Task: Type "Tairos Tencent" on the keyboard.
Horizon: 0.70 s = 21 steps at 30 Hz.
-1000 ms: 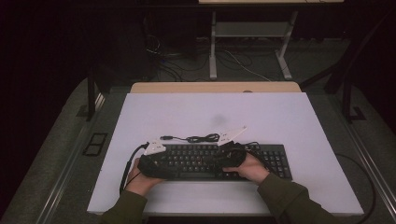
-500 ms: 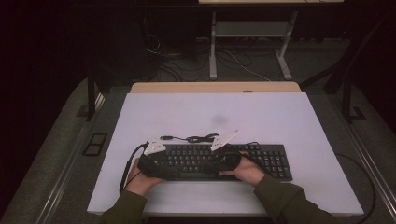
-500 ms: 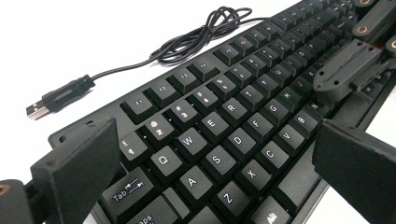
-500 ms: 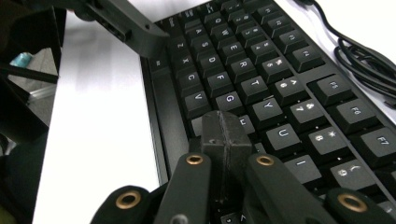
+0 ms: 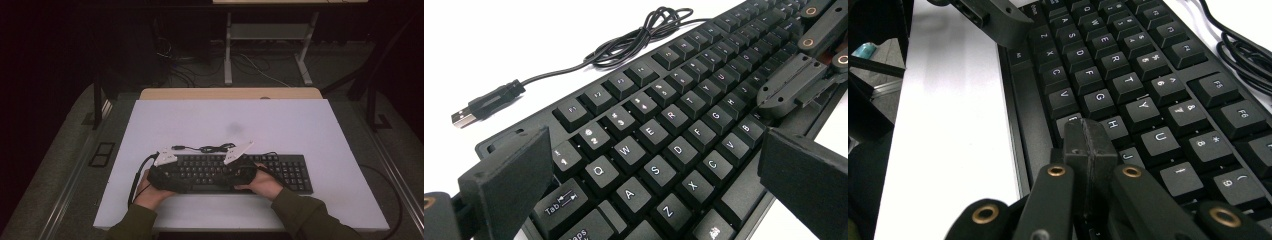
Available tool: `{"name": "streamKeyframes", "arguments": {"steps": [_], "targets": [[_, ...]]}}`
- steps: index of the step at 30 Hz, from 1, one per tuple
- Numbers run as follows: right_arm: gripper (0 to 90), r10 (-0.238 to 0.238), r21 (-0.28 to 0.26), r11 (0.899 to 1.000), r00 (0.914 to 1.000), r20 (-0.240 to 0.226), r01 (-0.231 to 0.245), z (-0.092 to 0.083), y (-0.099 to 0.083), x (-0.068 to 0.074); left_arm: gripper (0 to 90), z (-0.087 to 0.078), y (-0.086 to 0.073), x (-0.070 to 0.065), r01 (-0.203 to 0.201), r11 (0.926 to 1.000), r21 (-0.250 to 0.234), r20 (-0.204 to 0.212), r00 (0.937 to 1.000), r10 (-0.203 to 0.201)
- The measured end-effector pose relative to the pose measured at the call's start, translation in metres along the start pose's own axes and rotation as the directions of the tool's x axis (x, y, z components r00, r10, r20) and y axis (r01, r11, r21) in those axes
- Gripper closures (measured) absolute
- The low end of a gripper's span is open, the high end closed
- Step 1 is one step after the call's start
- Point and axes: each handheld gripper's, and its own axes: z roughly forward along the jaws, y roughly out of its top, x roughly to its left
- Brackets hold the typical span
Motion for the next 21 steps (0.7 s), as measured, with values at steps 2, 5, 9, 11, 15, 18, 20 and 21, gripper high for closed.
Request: {"name": "streamKeyframes", "arguments": {"steps": [2,5,9,11,15,18,20,21], "targets": [[89.5,-0.008,-0.004,1.000,1.0000,-0.001,0.008,-0.001,0.000,0.000,0.7,0.000,0.000,0.000,-0.001,1.0000,0.000,-0.001,1.0000,0.001],[89.4,-0.009,-0.019,1.000,1.0000,0.001,0.009,-0.003,0.001,0.000,1.5,-0.001,0.000,0.000,-0.004,1.0000,-0.005,-0.003,1.0000,0.004],[87.8,0.018,-0.038,0.999,0.9998,-0.007,-0.018,-0.005,0.001,0.001,2.7,-0.001,0.001,-0.002,-0.001,0.9999,-0.013,-0.007,1.0000,0.001],[86.3,0.027,-0.051,0.998,0.9996,-0.006,-0.027,-0.007,0.001,0.000,3.4,-0.002,0.001,-0.002,-0.001,0.9999,-0.014,-0.007,1.0000,0.000],[79.2,0.036,-0.072,0.997,0.9993,-0.003,-0.037,-0.011,0.002,0.000,5.4,-0.002,0.001,-0.002,-0.005,0.9999,-0.013,-0.004,1.0000,0.005],[73.5,0.043,-0.079,0.996,0.9991,0.004,-0.043,-0.012,0.001,-0.002,6.8,-0.002,0.002,-0.003,-0.008,0.9999,-0.012,0.002,1.0000,0.008],[70.0,0.053,-0.084,0.995,0.9986,0.005,-0.053,-0.013,0.001,-0.003,8.7,-0.003,0.002,-0.004,-0.004,0.9999,-0.015,0.004,1.0000,0.004],[67.2,0.058,-0.088,0.994,0.9983,0.004,-0.058,-0.014,0.000,-0.004,10.1,-0.003,0.002,-0.005,-0.003,0.9999,-0.015,0.006,1.0000,0.003]]}}
